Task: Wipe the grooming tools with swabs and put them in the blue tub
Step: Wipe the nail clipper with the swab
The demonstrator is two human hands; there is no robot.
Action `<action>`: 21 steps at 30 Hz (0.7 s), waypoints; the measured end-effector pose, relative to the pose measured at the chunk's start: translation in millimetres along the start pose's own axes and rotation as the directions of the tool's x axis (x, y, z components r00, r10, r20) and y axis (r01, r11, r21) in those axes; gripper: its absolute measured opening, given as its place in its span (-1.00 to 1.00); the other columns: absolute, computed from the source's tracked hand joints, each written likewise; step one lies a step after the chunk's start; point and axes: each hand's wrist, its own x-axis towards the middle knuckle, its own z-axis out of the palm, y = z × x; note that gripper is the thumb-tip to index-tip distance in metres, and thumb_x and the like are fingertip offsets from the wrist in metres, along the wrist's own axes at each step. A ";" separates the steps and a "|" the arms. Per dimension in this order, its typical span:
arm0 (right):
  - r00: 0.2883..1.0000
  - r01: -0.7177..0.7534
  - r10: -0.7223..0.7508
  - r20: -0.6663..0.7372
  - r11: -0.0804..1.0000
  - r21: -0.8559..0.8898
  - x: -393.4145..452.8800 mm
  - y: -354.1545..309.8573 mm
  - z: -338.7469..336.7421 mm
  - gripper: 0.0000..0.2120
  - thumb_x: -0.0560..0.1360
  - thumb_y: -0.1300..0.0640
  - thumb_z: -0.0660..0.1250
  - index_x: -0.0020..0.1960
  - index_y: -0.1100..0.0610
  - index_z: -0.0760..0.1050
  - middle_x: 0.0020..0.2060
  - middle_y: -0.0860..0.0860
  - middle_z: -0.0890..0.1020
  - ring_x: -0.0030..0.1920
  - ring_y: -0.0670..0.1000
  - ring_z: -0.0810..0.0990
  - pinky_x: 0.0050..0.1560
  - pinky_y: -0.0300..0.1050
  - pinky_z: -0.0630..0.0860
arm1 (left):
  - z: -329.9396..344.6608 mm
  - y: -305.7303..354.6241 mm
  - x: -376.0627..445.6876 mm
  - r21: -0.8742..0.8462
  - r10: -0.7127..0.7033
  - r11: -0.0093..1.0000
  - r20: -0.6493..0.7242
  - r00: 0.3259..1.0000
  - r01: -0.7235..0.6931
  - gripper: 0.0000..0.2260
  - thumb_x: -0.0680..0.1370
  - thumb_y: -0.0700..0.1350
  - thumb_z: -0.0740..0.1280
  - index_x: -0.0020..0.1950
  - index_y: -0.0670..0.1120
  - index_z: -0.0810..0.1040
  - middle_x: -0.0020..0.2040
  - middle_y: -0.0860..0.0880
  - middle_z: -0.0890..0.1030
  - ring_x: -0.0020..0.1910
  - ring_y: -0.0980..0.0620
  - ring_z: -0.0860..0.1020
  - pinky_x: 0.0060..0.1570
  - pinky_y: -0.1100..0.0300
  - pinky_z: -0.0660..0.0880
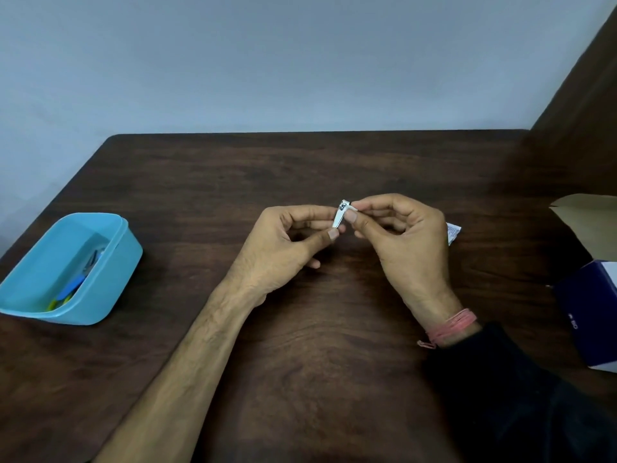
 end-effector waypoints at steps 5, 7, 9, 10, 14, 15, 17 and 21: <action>0.998 0.058 -0.056 0.015 0.988 -0.140 -2.8 1.8 3.1 -0.92 0.56 0.20 0.63 0.03 0.09 0.80 -0.08 -0.07 0.82 -0.07 0.01 0.81 -0.10 0.13 0.78 | 0.7 -2.2 0.2 0.026 0.001 1.000 -0.036 0.999 0.000 -0.82 0.66 -0.18 0.52 0.24 0.00 0.80 0.05 0.07 0.83 0.12 0.12 0.78 -0.21 0.24 0.69; 0.996 0.083 -0.084 0.002 0.981 -0.177 -3.1 1.8 3.9 -0.92 0.56 0.18 0.63 0.03 0.06 0.79 -0.08 -0.10 0.81 -0.07 0.00 0.81 -0.08 0.17 0.77 | 0.4 -3.0 0.6 0.030 -0.011 0.999 -0.042 0.999 0.012 -0.83 0.66 -0.17 0.53 0.23 0.00 0.80 0.03 0.07 0.83 0.09 0.13 0.79 -0.22 0.24 0.69; 0.995 0.092 -0.097 -0.016 0.978 -0.187 -3.0 0.9 2.3 -0.93 0.57 0.17 0.63 0.03 0.06 0.78 -0.09 -0.11 0.81 -0.10 0.00 0.80 -0.11 0.14 0.76 | 0.3 -3.8 1.1 0.031 -0.022 0.999 -0.053 0.998 0.024 -0.84 0.65 -0.15 0.54 0.22 0.01 0.80 0.00 0.06 0.83 0.05 0.10 0.79 -0.22 0.24 0.68; 0.995 0.096 -0.100 -0.011 0.977 -0.193 -3.1 0.7 1.9 -0.93 0.57 0.16 0.63 0.03 0.06 0.78 -0.10 -0.11 0.81 -0.11 0.00 0.80 -0.12 0.12 0.76 | 0.2 -4.4 1.5 0.031 -0.023 0.999 -0.060 0.998 0.025 -0.85 0.65 -0.14 0.54 0.21 0.01 0.81 -0.02 0.05 0.83 0.03 0.09 0.79 -0.22 0.23 0.68; 0.996 0.090 -0.086 0.027 0.968 -0.236 -4.1 2.7 4.7 -0.93 0.56 0.14 0.64 0.00 0.03 0.78 -0.13 -0.12 0.80 -0.16 -0.01 0.79 -0.17 0.03 0.72 | 1.8 -5.7 1.9 0.067 0.016 0.998 -0.064 0.998 -0.012 -0.85 0.64 -0.13 0.55 0.20 0.00 0.82 -0.02 0.06 0.83 0.02 0.10 0.80 -0.25 0.21 0.68; 0.997 0.083 -0.080 0.020 0.968 -0.238 -3.5 3.3 4.9 -0.93 0.55 0.14 0.64 0.00 0.03 0.78 -0.13 -0.12 0.80 -0.16 -0.02 0.79 -0.18 0.02 0.72 | 2.7 -6.2 1.6 0.080 0.031 0.996 -0.061 0.998 -0.026 -0.85 0.64 -0.13 0.55 0.20 0.00 0.82 -0.02 0.07 0.82 0.03 0.10 0.79 -0.25 0.20 0.68; 0.996 0.081 -0.085 -0.008 0.967 -0.241 -1.9 3.0 3.5 -0.93 0.55 0.14 0.65 -0.01 0.05 0.77 -0.13 -0.12 0.80 -0.16 -0.04 0.79 -0.18 -0.01 0.71 | 4.1 -8.2 1.3 0.099 0.048 0.994 -0.058 0.997 -0.042 -0.85 0.65 -0.15 0.55 0.20 0.00 0.82 -0.01 0.08 0.82 0.04 0.11 0.79 -0.26 0.19 0.68; 0.995 0.090 -0.101 -0.024 0.957 -0.277 -2.3 2.2 3.4 -0.92 0.53 0.13 0.66 -0.05 0.03 0.77 -0.17 -0.15 0.80 -0.22 -0.08 0.77 -0.21 0.00 0.71 | 5.2 -10.6 0.3 0.117 0.063 0.992 -0.058 0.996 -0.056 -0.85 0.67 -0.15 0.53 0.21 0.01 0.81 -0.02 0.09 0.82 0.05 0.13 0.79 -0.26 0.20 0.67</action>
